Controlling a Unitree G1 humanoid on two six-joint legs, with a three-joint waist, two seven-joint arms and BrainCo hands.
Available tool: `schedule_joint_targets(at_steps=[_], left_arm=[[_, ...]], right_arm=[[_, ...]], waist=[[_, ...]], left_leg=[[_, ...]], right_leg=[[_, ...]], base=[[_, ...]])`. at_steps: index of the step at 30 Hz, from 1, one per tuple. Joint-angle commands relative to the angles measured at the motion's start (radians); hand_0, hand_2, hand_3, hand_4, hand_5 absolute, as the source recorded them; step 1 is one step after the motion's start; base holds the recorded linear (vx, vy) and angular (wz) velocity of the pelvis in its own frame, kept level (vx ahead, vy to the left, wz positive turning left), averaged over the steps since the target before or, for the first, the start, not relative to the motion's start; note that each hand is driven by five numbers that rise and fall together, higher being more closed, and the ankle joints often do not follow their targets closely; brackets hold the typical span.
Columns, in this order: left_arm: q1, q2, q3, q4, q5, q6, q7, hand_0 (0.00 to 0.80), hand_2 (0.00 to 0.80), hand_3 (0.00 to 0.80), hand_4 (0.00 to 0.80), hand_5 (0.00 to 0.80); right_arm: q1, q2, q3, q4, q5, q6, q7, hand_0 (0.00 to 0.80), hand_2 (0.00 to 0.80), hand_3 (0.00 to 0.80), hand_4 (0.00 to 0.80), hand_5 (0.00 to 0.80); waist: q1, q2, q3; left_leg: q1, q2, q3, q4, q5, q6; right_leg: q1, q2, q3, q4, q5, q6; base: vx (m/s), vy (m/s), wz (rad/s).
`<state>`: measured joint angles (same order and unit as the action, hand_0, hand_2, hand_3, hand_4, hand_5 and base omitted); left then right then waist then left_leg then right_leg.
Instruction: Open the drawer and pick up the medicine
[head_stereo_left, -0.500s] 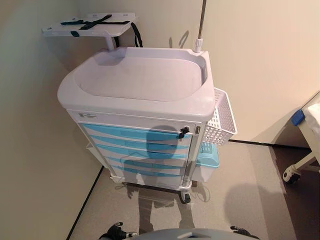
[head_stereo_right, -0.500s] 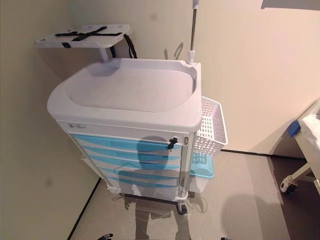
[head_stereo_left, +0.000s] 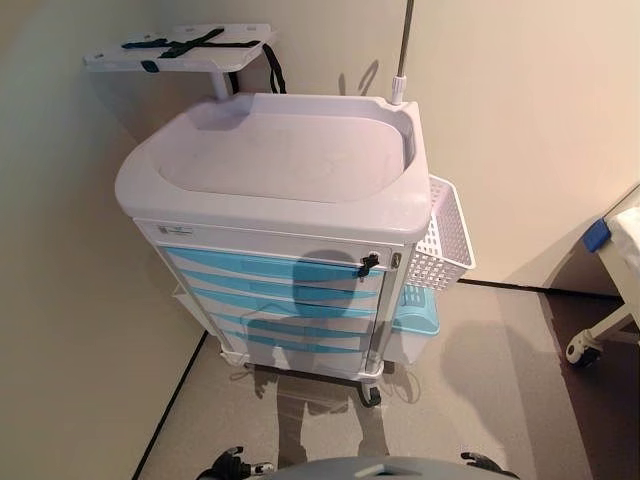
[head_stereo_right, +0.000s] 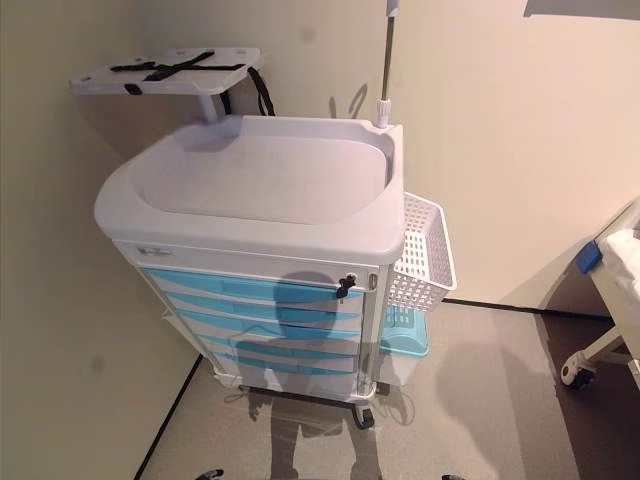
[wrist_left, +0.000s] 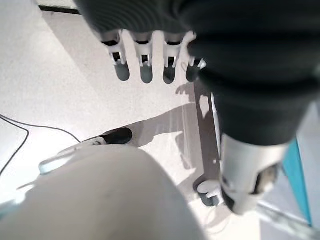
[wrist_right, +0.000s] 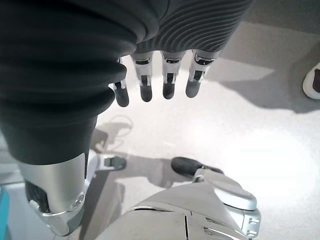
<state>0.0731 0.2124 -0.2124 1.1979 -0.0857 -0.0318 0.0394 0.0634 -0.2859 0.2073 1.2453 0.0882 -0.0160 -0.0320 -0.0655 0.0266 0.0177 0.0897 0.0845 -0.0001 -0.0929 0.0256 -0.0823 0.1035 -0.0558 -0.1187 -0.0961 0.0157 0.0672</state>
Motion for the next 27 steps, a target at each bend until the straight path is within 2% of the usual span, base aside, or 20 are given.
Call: schedule_joint_targets(at_steps=[1,8,9,12,13,17,18,19,23,27], left_arm=[[-0.068,0.015,0.059,0.020,-0.047,-0.021,0.016,0.000,0.000,0.000,0.000,0.000],[-0.064,0.029,0.097,-0.017,-0.089,-0.033,0.029,0.000,0.000,0.000,0.000,0.000],[-0.070,0.062,0.141,0.044,-0.093,-0.029,0.032,0.000,0.000,0.000,0.000,0.000],[-0.067,0.054,0.124,0.011,-0.098,-0.044,0.045,0.000,0.000,0.000,0.000,0.000],[-0.083,0.065,0.156,-0.013,-0.152,-0.055,0.036,0.000,0.000,0.000,0.000,0.000],[-0.138,0.078,0.176,-0.023,-0.236,-0.084,0.056,0.000,0.000,0.000,0.000,0.000],[-0.167,0.084,0.182,-0.105,-0.326,-0.111,0.066,0.000,0.000,0.000,0.000,0.000],[-0.167,0.084,0.182,-0.105,-0.327,-0.110,0.066,0.000,0.000,0.000,0.000,0.000],[-0.204,0.071,0.167,-0.273,-0.475,-0.147,0.064,0.000,0.000,0.000,0.000,0.000],[-0.262,0.055,0.152,-0.333,-0.582,-0.152,0.036,0.000,0.000,0.000,0.000,0.000]], right_arm=[[-0.072,0.014,-0.001,0.044,-0.015,-0.021,-0.011,0.000,0.000,0.000,0.000,0.000],[-0.076,0.012,0.006,0.030,-0.018,-0.025,-0.011,0.000,0.000,0.000,0.000,0.000],[-0.077,0.012,0.003,0.027,-0.010,-0.029,-0.006,0.000,0.000,0.000,0.000,0.000],[-0.082,0.011,0.011,0.025,-0.019,-0.030,-0.012,0.000,0.000,0.000,0.000,0.000],[-0.087,0.012,0.010,0.011,-0.007,-0.032,-0.015,0.000,0.000,0.000,0.000,0.000],[-0.120,0.008,0.033,-0.004,-0.010,-0.040,-0.022,0.000,0.000,0.000,0.000,0.000],[-0.155,-0.002,0.050,-0.037,-0.003,-0.047,-0.030,0.000,0.000,0.000,0.000,0.000],[-0.156,-0.002,0.050,-0.036,-0.003,-0.047,-0.030,0.000,0.000,0.000,0.000,0.000],[-0.203,-0.012,0.061,-0.077,0.021,-0.057,-0.038,0.000,0.000,0.000,0.000,0.000],[-0.211,-0.024,0.064,-0.116,0.037,-0.059,-0.039,0.000,0.000,0.000,0.000,0.000]], waist=[[-0.004,-0.058,0.048],[0.005,-0.064,0.056],[0.010,-0.067,0.060],[0.012,-0.069,0.068],[0.019,-0.070,0.080],[0.022,-0.077,0.125],[0.025,-0.080,0.175],[0.024,-0.080,0.172],[0.026,-0.082,0.229],[0.016,-0.086,0.252]], left_leg=[[0.024,-0.071,0.020,0.006,-0.059,0.049],[0.011,-0.075,0.011,0.006,-0.054,0.049],[0.006,-0.075,0.008,0.006,-0.052,0.049],[-0.002,-0.077,0.003,0.006,-0.050,0.050],[-0.016,-0.078,-0.006,0.006,-0.046,0.053],[-0.081,-0.086,-0.016,0.046,-0.048,0.061],[-0.157,-0.097,-0.022,0.109,-0.052,0.067],[-0.163,-0.097,-0.022,0.113,-0.053,0.067],[-0.315,-0.118,-0.039,0.233,-0.059,0.078],[-0.430,-0.133,-0.059,0.327,-0.069,0.077]], right_leg=[[-0.001,-0.021,-0.006,0.017,-0.031,0.055],[-0.009,-0.023,-0.012,0.018,-0.030,0.055],[-0.014,-0.024,-0.015,0.021,-0.032,0.056],[-0.023,-0.024,-0.017,0.029,-0.033,0.056],[-0.039,-0.027,-0.020,0.045,-0.038,0.054],[-0.112,-0.037,-0.018,0.110,-0.049,0.048],[-0.197,-0.040,-0.016,0.188,-0.059,0.041],[-0.203,-0.041,-0.016,0.191,-0.060,0.041],[-0.352,-0.065,-0.025,0.330,-0.075,0.032],[-0.436,-0.083,-0.033,0.386,-0.086,0.022]], base=[[0.000,0.000,0.00],[0.003,0.004,0.02],[0.000,0.000,0.00],[-0.021,0.004,0.02],[-0.054,0.018,0.05],[-0.186,0.020,0.14],[-0.221,0.019,0.08],[-0.325,0.029,0.08],[-0.212,0.025,0.22],[-0.149,-0.008,0.35]])
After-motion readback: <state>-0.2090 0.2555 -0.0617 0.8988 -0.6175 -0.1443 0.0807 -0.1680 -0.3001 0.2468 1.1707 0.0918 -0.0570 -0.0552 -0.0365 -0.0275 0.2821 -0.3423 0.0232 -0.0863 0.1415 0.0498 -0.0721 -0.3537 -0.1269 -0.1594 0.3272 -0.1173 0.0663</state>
